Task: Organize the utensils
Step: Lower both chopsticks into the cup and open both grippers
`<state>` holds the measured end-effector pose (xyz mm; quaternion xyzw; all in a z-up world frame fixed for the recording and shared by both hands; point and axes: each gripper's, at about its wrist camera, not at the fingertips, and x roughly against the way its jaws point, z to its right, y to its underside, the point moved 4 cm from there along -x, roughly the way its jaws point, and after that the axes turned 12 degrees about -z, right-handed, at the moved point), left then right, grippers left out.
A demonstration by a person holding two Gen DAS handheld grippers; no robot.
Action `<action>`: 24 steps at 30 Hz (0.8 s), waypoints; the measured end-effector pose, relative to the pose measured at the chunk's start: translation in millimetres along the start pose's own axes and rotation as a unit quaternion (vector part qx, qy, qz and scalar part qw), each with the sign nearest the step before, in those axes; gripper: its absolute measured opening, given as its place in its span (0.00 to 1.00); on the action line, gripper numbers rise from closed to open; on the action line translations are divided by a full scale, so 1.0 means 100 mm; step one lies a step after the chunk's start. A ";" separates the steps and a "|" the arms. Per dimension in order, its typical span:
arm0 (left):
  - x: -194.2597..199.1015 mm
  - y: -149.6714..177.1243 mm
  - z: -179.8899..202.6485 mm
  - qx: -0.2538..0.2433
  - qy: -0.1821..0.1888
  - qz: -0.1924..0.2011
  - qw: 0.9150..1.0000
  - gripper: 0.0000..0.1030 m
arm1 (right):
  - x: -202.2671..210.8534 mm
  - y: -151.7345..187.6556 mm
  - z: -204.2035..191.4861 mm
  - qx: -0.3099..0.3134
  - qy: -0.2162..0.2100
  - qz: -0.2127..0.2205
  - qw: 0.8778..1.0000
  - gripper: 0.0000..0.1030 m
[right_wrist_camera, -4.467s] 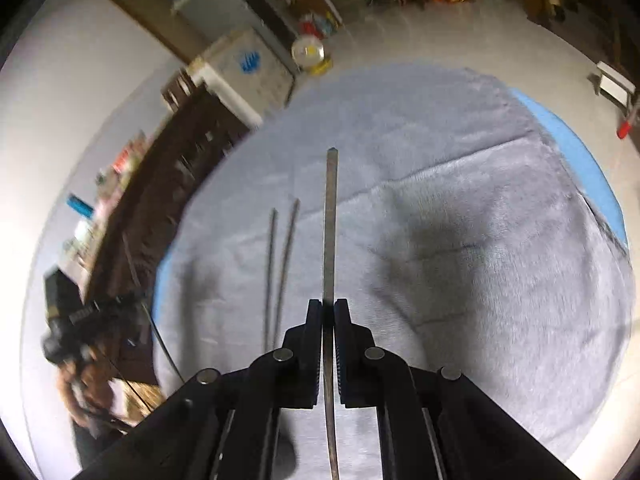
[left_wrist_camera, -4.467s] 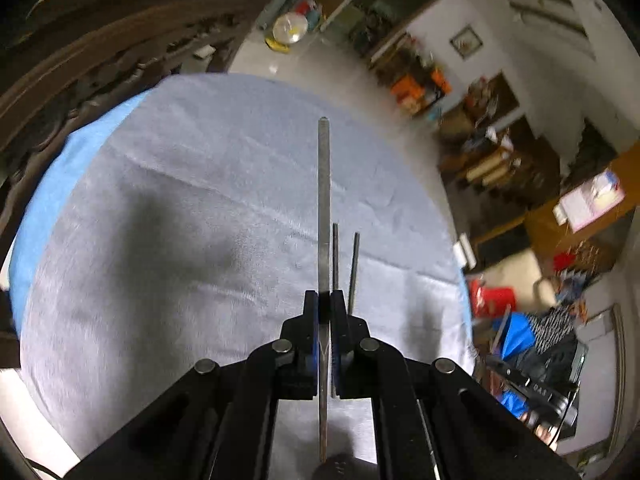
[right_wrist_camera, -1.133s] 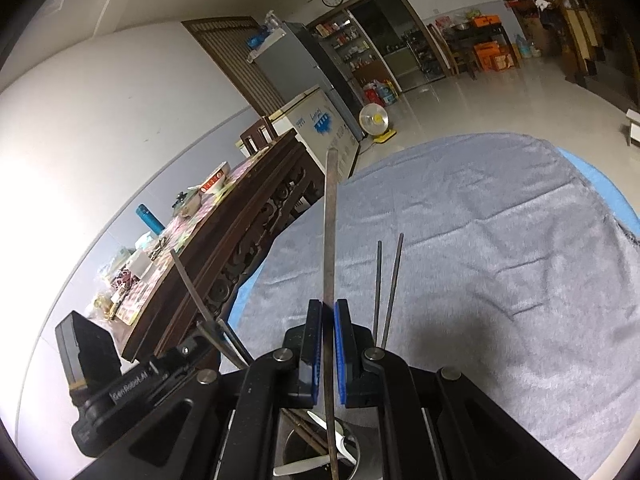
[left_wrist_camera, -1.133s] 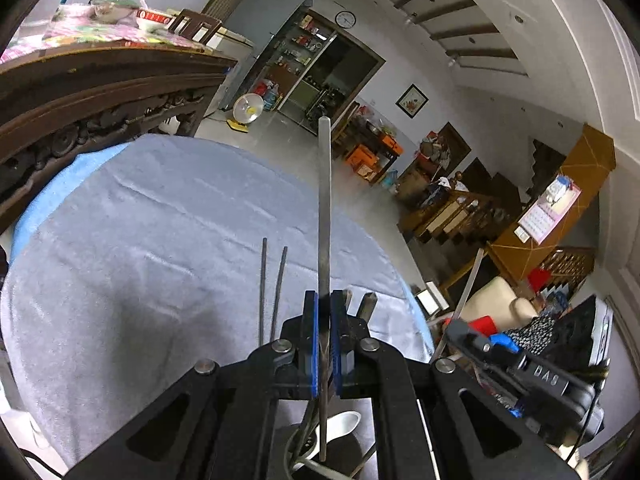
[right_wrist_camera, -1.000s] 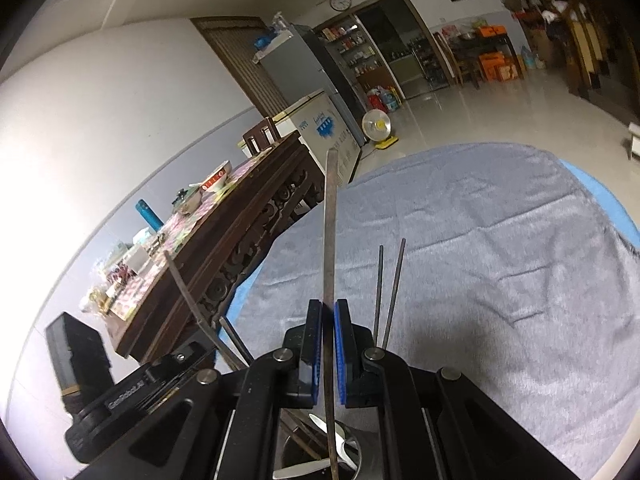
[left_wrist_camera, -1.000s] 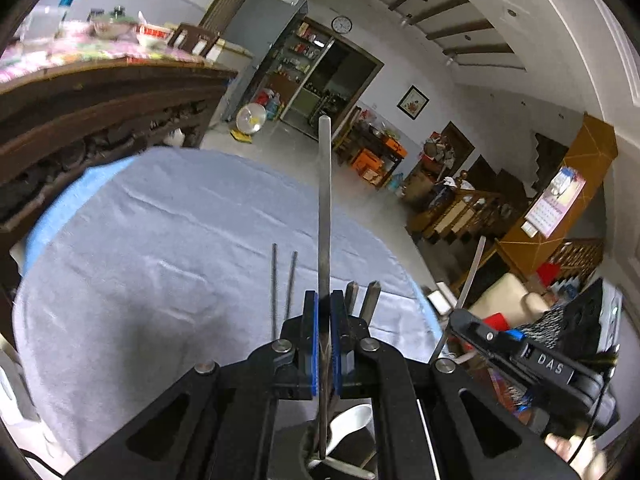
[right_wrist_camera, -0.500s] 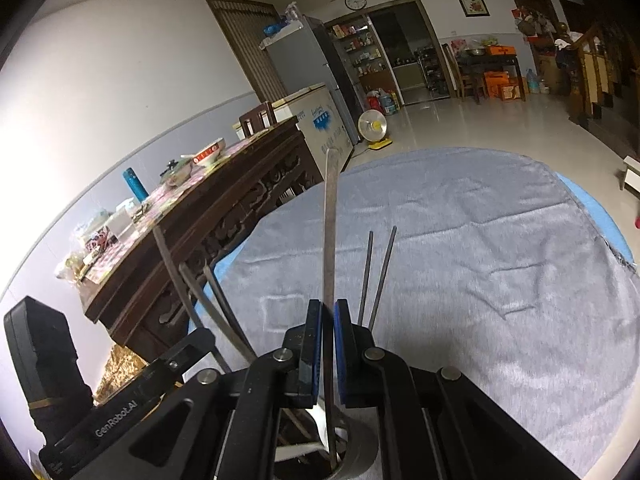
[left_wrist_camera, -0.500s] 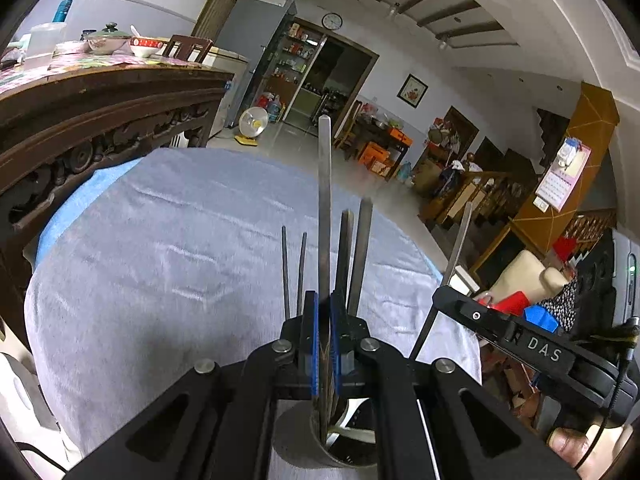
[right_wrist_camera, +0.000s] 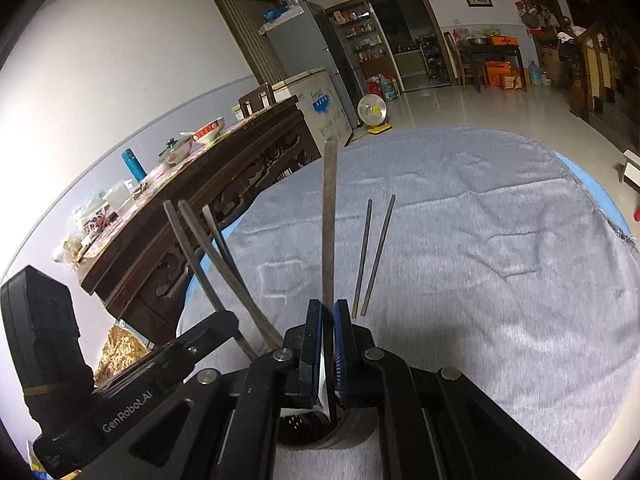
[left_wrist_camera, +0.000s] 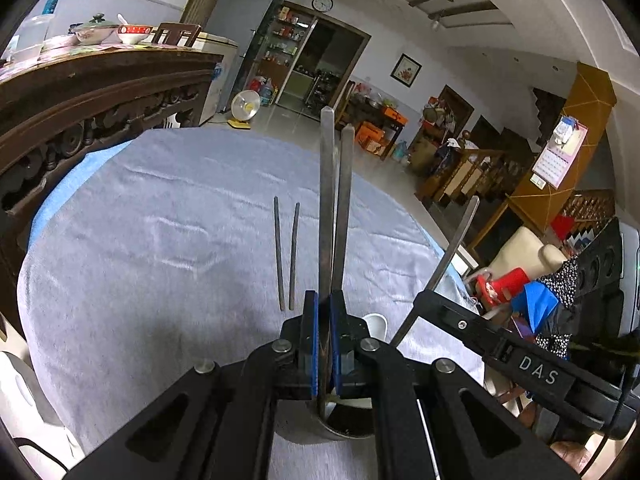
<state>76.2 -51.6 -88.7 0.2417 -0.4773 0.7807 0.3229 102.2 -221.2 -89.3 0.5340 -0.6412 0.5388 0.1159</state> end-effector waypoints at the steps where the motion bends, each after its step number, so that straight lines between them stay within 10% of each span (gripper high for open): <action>1: 0.00 0.01 0.01 -0.001 0.000 0.000 1.000 0.05 | 0.00 0.01 0.00 0.000 -0.001 0.000 1.000 0.07; 24: 0.02 0.05 0.01 -0.003 0.009 -0.017 1.000 0.06 | 0.04 0.07 0.00 -0.009 -0.001 -0.002 1.000 0.08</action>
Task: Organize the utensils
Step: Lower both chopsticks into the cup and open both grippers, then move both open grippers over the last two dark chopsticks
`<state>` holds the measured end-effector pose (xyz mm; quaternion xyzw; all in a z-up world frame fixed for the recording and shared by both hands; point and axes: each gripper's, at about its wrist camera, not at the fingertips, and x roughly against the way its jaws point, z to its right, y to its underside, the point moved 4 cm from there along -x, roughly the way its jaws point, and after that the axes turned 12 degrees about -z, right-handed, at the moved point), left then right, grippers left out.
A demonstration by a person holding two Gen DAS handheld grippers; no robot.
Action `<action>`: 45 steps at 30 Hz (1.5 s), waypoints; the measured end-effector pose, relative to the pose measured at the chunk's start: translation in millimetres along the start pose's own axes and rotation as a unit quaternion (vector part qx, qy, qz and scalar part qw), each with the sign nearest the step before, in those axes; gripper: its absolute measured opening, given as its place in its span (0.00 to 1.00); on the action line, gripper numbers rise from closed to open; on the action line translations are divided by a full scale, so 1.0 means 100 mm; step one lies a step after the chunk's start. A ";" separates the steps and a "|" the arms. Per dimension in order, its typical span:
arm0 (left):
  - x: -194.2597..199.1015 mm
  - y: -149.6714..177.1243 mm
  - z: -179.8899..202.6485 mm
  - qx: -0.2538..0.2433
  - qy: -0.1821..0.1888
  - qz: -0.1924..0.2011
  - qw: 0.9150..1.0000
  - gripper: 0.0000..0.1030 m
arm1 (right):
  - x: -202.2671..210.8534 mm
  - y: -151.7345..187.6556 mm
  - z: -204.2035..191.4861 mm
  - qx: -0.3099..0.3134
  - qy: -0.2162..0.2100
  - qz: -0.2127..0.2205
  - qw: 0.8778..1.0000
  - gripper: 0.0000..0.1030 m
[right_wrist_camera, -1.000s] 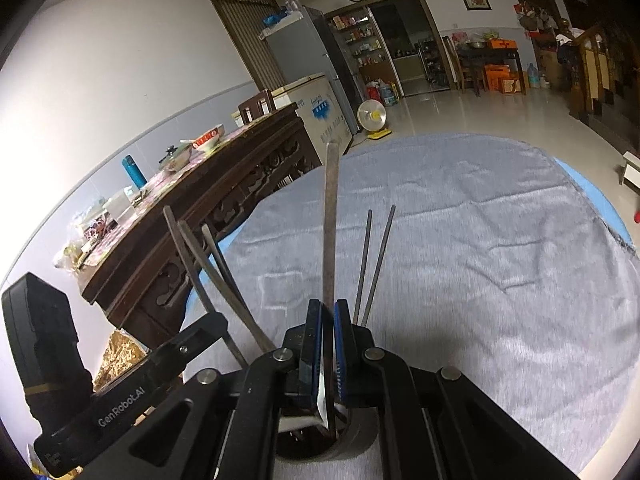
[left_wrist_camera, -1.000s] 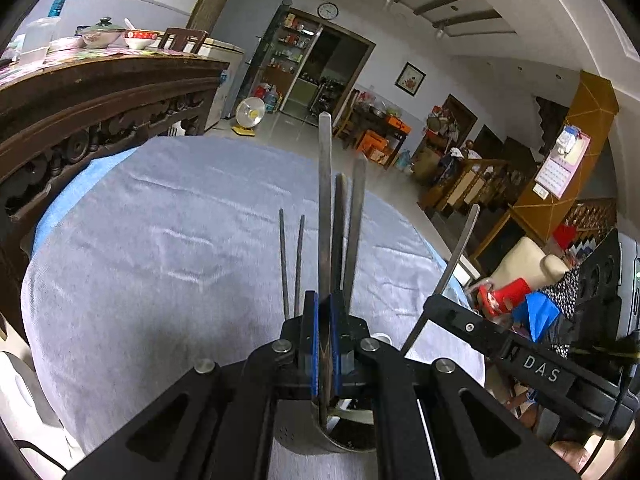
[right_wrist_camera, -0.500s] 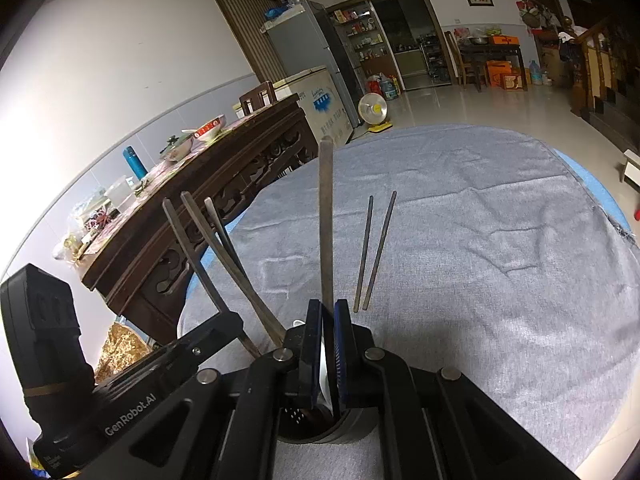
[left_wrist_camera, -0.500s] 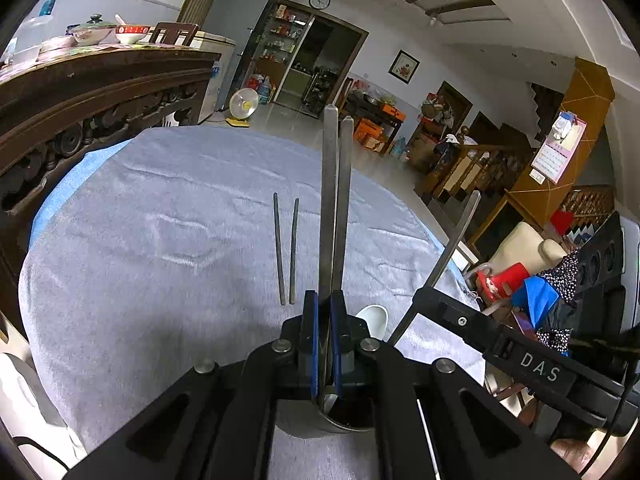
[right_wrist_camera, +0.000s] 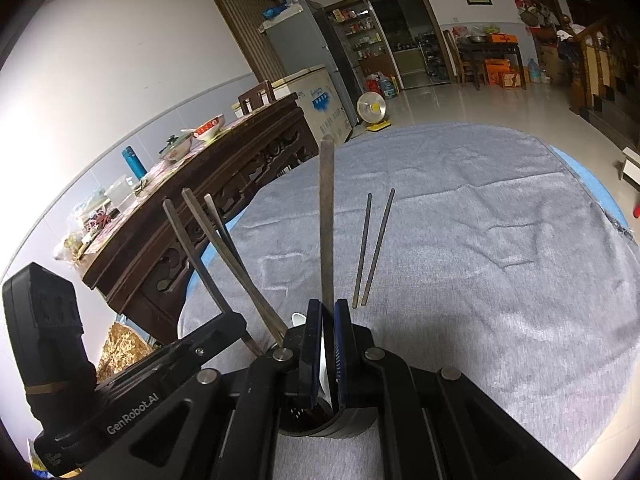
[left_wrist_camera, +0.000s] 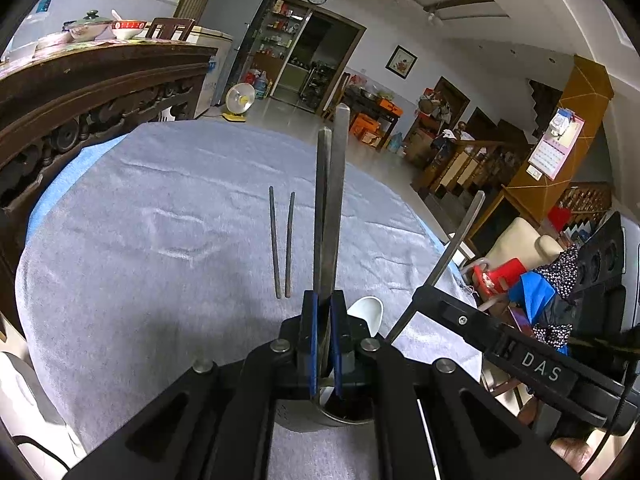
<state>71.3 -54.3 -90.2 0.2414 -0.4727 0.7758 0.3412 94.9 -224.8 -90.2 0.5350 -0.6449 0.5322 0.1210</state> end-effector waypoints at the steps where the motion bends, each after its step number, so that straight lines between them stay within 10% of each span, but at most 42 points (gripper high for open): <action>1: 0.00 0.00 0.00 0.001 0.001 -0.001 1.000 0.06 | -0.01 0.00 0.01 -0.002 -0.001 -0.004 1.000 0.08; 6: 0.03 -0.02 -0.04 0.008 0.003 0.001 1.000 0.08 | 0.01 0.00 0.06 -0.015 -0.006 -0.003 1.000 0.09; 10: 0.10 -0.03 -0.06 0.017 0.005 0.010 1.000 0.43 | 0.09 -0.01 0.09 -0.028 -0.014 0.006 0.999 0.30; 18: 0.50 -0.25 -0.23 0.054 0.012 0.060 0.997 0.58 | 0.51 -0.11 0.12 -0.044 -0.039 0.060 0.996 0.33; 24: 0.72 -0.48 -0.59 0.101 -0.025 0.100 0.990 0.72 | 0.81 -0.23 0.39 -0.072 -0.022 0.104 0.992 0.59; 33: 0.08 -0.46 -1.19 0.132 -0.149 -0.027 0.980 0.72 | 0.34 -0.04 1.14 -0.156 0.017 0.019 0.987 0.59; 45: -0.42 -0.27 -1.30 0.116 -0.184 -0.111 0.970 0.72 | -0.18 0.15 1.39 -0.172 0.035 -0.060 0.983 0.59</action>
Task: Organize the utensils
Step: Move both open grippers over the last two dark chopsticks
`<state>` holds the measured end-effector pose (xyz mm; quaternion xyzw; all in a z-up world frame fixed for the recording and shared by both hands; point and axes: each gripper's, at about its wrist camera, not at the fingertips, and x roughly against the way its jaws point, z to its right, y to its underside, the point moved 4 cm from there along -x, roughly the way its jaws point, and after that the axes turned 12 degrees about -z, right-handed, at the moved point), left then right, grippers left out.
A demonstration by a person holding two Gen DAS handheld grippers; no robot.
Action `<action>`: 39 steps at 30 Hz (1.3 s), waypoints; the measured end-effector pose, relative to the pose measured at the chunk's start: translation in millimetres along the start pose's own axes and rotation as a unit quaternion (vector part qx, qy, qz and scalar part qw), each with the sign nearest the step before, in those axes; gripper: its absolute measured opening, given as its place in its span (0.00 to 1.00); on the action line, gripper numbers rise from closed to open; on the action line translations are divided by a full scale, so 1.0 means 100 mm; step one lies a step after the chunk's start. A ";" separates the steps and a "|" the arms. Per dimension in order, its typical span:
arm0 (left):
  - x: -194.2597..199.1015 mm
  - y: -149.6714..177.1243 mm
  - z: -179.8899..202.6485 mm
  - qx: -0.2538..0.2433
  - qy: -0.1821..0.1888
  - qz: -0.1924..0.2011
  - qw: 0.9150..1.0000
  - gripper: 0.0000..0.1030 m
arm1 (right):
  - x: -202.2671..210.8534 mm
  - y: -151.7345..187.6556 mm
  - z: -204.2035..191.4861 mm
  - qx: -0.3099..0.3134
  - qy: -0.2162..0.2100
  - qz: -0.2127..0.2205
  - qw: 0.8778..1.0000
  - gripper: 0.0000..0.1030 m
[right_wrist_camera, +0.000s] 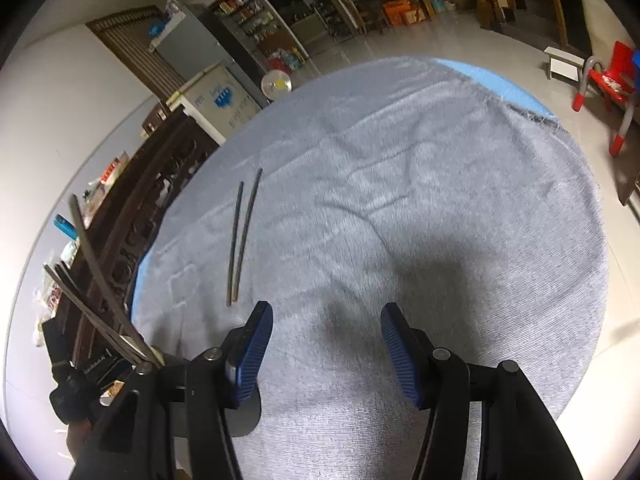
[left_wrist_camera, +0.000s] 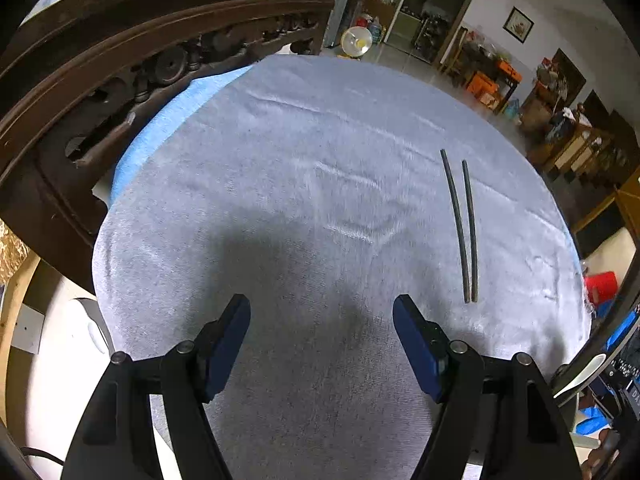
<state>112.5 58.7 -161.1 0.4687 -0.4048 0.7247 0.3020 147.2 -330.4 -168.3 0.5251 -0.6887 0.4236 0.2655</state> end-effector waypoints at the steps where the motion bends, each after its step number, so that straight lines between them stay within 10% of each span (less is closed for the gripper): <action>1: -0.02 0.00 0.01 -0.002 -0.001 -0.002 1.000 0.72 | -0.04 -0.01 0.00 0.001 0.003 -0.006 1.000 0.59; 23: -0.46 -0.22 0.15 -0.039 -0.041 -0.049 0.997 0.72 | -0.58 -0.61 0.07 0.046 0.055 -0.104 0.992 0.59; 39: -0.67 -0.42 0.30 -0.063 -0.050 -0.066 0.995 0.72 | -1.75 -1.66 -1.13 0.146 0.055 -0.238 0.959 0.41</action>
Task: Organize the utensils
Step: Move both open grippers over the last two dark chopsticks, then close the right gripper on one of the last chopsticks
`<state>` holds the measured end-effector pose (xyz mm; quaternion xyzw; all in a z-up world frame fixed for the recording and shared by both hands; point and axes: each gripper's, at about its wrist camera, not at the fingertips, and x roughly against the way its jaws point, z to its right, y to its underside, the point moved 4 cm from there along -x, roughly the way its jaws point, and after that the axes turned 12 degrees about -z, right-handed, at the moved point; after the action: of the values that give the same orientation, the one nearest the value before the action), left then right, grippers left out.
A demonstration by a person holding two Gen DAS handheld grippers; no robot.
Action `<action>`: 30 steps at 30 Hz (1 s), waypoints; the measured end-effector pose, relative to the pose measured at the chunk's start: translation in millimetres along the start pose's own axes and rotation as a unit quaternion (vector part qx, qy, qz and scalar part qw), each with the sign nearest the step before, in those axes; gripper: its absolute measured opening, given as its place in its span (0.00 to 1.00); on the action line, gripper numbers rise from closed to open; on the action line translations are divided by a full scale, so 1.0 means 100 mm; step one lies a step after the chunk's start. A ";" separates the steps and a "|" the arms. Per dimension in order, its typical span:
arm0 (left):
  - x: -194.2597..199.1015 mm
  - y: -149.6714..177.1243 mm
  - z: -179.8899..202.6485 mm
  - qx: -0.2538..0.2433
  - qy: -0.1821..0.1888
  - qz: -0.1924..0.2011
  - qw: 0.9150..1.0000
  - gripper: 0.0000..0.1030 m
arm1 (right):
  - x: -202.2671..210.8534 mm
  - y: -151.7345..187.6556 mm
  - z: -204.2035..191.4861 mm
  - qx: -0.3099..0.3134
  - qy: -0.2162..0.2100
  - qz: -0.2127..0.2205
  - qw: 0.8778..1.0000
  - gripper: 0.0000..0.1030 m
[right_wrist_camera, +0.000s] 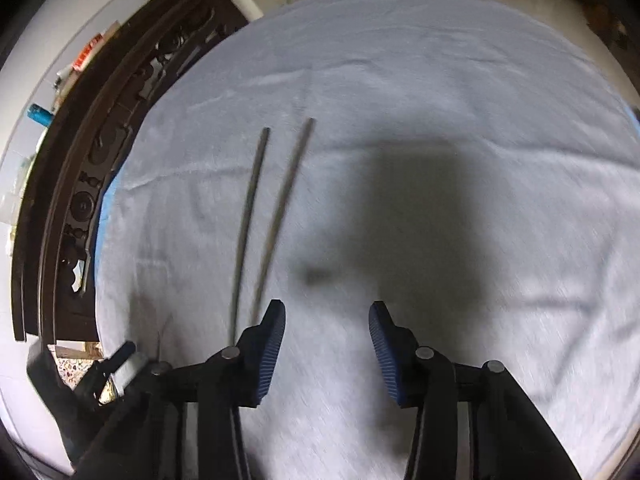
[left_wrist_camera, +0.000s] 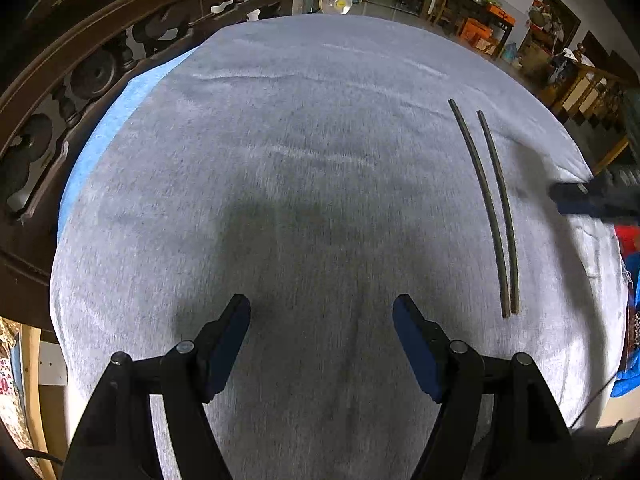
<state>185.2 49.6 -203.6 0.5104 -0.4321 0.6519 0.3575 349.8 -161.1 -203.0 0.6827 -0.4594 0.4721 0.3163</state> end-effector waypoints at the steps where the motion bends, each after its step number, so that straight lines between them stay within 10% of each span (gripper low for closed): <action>1: 0.00 -0.02 0.01 -0.001 0.000 -0.001 1.000 0.72 | -0.04 -0.08 -0.04 0.002 0.008 -0.005 1.000 0.38; 16: -0.10 -0.28 0.03 0.000 -0.005 -0.010 1.000 0.72 | -0.42 -0.48 -0.55 0.064 0.130 -0.029 0.989 0.11; 25: -0.15 -0.87 0.39 -0.070 0.021 -0.070 0.995 0.72 | -0.33 -0.14 -0.02 0.080 0.196 -0.096 0.973 0.06; 30: -0.28 -1.38 0.84 -0.107 0.037 -0.119 0.986 0.72 | -0.28 -0.03 0.21 0.059 0.166 -0.098 0.980 0.06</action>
<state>347.0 21.9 -194.4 0.4926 -0.4224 0.5730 0.5005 355.8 -168.8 -236.4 0.6542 -0.3030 0.5719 0.3913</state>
